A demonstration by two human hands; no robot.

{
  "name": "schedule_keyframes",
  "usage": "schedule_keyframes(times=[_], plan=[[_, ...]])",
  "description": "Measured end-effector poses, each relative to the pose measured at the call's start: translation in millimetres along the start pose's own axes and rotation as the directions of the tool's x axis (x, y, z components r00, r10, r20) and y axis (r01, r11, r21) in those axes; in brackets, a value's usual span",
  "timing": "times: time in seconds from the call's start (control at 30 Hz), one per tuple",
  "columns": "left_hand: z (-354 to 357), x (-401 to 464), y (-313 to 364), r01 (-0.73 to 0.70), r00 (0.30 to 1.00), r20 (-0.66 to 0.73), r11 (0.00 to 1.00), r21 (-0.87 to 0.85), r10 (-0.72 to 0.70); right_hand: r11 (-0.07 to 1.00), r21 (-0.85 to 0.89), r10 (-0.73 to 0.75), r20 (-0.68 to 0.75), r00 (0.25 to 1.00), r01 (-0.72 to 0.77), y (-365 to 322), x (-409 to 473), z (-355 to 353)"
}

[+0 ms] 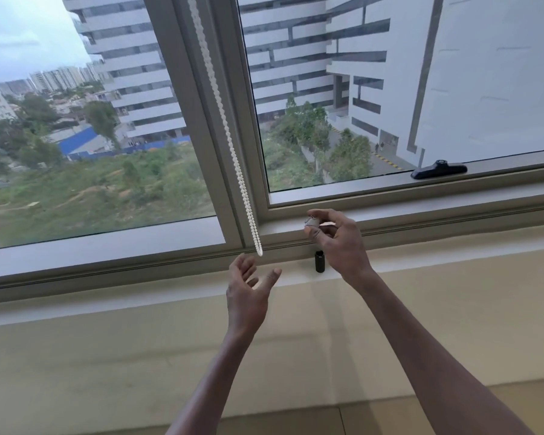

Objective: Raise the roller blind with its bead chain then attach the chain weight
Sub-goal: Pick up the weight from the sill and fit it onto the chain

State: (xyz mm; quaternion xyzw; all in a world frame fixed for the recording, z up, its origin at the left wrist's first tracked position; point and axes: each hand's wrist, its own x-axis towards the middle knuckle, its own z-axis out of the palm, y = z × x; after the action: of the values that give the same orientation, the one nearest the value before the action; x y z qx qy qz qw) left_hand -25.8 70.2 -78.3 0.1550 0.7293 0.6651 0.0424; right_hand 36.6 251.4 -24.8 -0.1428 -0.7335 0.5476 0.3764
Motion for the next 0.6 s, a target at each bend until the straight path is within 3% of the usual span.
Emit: schedule_keyframes(times=[0.23,0.6], plan=[[-2,4,28,-0.221,0.964,-0.104,0.956,0.19,0.244,0.996,-0.052,-0.069,0.147,0.987,0.077,-18,-8,22],[-8,18,35,-0.289,0.942,-0.074,0.905,0.312,0.326,0.991,-0.109,-0.061,0.111,0.992,0.073,-24,-23,27]])
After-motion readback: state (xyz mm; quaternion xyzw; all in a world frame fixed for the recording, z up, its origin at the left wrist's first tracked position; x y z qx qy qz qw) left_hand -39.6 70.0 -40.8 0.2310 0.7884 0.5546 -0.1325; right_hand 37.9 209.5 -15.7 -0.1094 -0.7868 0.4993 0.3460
